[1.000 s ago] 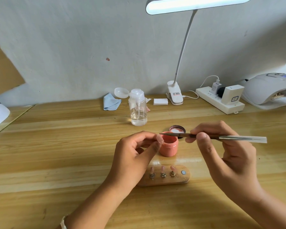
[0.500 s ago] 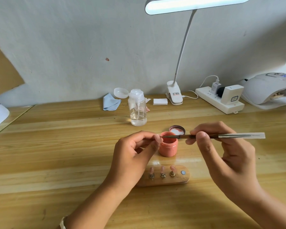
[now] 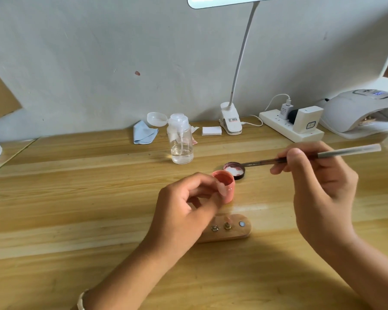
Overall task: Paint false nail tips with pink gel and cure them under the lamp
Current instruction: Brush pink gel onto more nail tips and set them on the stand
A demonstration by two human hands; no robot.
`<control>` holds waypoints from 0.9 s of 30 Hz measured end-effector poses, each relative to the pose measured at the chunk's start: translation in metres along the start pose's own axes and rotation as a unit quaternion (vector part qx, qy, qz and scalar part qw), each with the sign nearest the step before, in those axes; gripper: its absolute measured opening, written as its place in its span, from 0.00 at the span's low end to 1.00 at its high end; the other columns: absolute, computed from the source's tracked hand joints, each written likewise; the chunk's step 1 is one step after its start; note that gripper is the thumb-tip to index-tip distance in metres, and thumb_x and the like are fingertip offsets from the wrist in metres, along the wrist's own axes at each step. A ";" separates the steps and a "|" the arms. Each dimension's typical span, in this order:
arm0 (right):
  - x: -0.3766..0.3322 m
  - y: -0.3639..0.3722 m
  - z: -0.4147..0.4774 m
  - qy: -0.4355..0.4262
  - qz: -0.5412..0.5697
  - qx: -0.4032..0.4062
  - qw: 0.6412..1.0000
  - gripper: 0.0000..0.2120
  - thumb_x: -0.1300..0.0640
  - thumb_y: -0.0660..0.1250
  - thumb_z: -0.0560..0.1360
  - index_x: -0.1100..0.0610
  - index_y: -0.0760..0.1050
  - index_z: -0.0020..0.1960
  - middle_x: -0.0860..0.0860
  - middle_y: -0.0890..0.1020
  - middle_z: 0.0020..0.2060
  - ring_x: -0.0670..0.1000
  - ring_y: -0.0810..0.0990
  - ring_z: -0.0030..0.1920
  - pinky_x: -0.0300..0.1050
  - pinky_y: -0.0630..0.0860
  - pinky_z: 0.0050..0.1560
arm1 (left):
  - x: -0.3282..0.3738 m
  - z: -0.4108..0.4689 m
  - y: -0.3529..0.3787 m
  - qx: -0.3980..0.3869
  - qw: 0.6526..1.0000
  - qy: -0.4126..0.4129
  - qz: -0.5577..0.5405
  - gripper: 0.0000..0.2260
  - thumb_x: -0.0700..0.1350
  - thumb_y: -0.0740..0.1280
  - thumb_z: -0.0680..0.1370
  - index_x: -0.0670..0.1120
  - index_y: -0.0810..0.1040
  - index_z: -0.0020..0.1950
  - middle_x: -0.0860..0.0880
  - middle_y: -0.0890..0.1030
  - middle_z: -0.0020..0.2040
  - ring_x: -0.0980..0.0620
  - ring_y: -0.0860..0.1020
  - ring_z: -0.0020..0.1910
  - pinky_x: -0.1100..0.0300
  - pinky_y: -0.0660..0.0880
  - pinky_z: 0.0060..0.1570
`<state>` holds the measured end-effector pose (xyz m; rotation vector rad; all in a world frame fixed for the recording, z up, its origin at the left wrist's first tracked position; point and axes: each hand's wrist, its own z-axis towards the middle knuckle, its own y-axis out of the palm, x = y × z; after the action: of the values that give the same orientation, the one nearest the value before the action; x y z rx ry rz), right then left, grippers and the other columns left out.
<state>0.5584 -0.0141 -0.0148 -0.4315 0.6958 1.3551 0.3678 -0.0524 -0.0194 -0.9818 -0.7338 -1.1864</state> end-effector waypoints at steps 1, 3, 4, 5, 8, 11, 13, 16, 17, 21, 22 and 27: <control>0.001 0.000 0.002 0.015 0.009 0.013 1.000 0.08 0.55 0.64 0.79 0.48 0.77 0.43 0.44 0.82 0.34 0.49 0.80 0.36 0.42 0.74 0.44 | 0.002 -0.003 0.004 -0.016 0.999 0.026 0.043 0.04 0.41 0.76 0.73 0.50 0.84 0.42 0.54 0.86 0.42 0.57 0.83 0.42 0.62 0.77 0.44; 0.002 -0.001 0.005 0.044 0.039 0.040 0.997 0.07 0.55 0.65 0.78 0.49 0.77 0.42 0.44 0.82 0.33 0.46 0.78 0.34 0.37 0.72 0.40 | 0.005 -0.006 0.012 -0.024 0.981 0.106 0.161 0.04 0.42 0.77 0.71 0.51 0.84 0.41 0.57 0.85 0.44 0.57 0.82 0.47 0.54 0.74 0.52; 0.003 -0.001 0.007 0.057 0.054 0.051 0.996 0.06 0.55 0.65 0.77 0.51 0.77 0.42 0.44 0.82 0.32 0.45 0.77 0.33 0.36 0.71 0.38 | 0.006 -0.007 0.016 -0.013 0.964 0.145 0.222 0.04 0.44 0.77 0.70 0.52 0.84 0.40 0.58 0.84 0.44 0.59 0.80 0.48 0.53 0.72 0.53; 0.004 -0.001 0.008 0.068 0.064 0.060 0.994 0.06 0.56 0.65 0.77 0.53 0.77 0.42 0.45 0.82 0.31 0.45 0.77 0.33 0.35 0.71 0.38 | 0.007 -0.006 0.019 -0.002 0.947 0.171 0.273 0.04 0.45 0.77 0.68 0.53 0.84 0.40 0.59 0.83 0.43 0.60 0.79 0.48 0.53 0.69 0.53; 0.006 -0.002 0.009 0.085 0.069 0.064 0.992 0.06 0.59 0.65 0.78 0.58 0.77 0.43 0.46 0.81 0.30 0.43 0.78 0.34 0.35 0.72 0.40 | 0.009 -0.006 0.027 0.000 0.916 0.199 0.350 0.06 0.46 0.78 0.67 0.55 0.82 0.38 0.60 0.82 0.40 0.60 0.77 0.47 0.56 0.65 0.54; 0.006 -0.001 0.008 0.088 0.054 0.056 0.993 0.06 0.61 0.64 0.78 0.58 0.77 0.43 0.47 0.81 0.30 0.43 0.78 0.34 0.35 0.72 0.41 | 0.008 -0.006 0.033 -0.023 0.909 0.193 0.368 0.07 0.47 0.79 0.66 0.55 0.82 0.38 0.60 0.82 0.38 0.60 0.77 0.48 0.56 0.63 0.56; 0.005 -0.002 0.008 0.087 0.048 0.052 0.994 0.06 0.59 0.65 0.78 0.57 0.78 0.43 0.47 0.81 0.30 0.44 0.78 0.35 0.36 0.72 0.42 | 0.007 -0.004 0.036 -0.037 0.908 0.176 0.379 0.09 0.48 0.81 0.65 0.56 0.82 0.37 0.60 0.81 0.38 0.58 0.77 0.46 0.57 0.62 0.55; 0.004 -0.002 0.008 0.083 0.052 0.054 0.994 0.06 0.55 0.65 0.76 0.54 0.78 0.42 0.48 0.81 0.30 0.44 0.78 0.36 0.38 0.72 0.42 | 0.007 -0.003 0.039 -0.054 0.899 0.149 0.409 0.09 0.51 0.82 0.64 0.58 0.83 0.36 0.59 0.78 0.38 0.57 0.76 0.44 0.58 0.61 0.51; 0.004 -0.002 0.008 0.081 0.053 0.054 0.994 0.06 0.55 0.65 0.76 0.53 0.78 0.42 0.48 0.81 0.30 0.45 0.78 0.36 0.38 0.73 0.43 | 0.007 -0.003 0.039 -0.055 0.897 0.142 0.415 0.08 0.52 0.81 0.64 0.58 0.83 0.36 0.59 0.77 0.38 0.56 0.76 0.43 0.57 0.61 0.50; 0.004 -0.002 0.008 0.073 0.047 0.046 0.995 0.06 0.55 0.65 0.76 0.52 0.78 0.41 0.48 0.81 0.31 0.45 0.79 0.35 0.36 0.73 0.43 | 0.005 -0.004 0.038 -0.043 0.897 0.125 0.422 0.06 0.55 0.79 0.66 0.59 0.83 0.35 0.59 0.76 0.37 0.56 0.75 0.43 0.56 0.61 0.48; 0.004 -0.002 0.008 0.072 0.044 0.045 0.995 0.06 0.55 0.65 0.76 0.52 0.78 0.41 0.48 0.81 0.31 0.45 0.79 0.35 0.36 0.73 0.43 | 0.005 -0.004 0.037 -0.038 0.895 0.123 0.426 0.05 0.56 0.76 0.67 0.58 0.83 0.35 0.59 0.76 0.37 0.55 0.75 0.43 0.56 0.60 0.47; 0.005 -0.002 0.008 0.069 0.040 0.040 0.996 0.07 0.54 0.65 0.76 0.48 0.79 0.40 0.48 0.81 0.31 0.47 0.79 0.36 0.37 0.73 0.43 | 0.002 -0.004 0.036 -0.024 0.888 0.107 0.447 0.09 0.58 0.72 0.70 0.56 0.83 0.34 0.59 0.76 0.37 0.55 0.74 0.42 0.56 0.60 0.47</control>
<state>0.5620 -0.0059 -0.0128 -0.4403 0.8856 1.3762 0.4027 -0.0546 -0.0271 -1.0339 -0.0233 -0.4761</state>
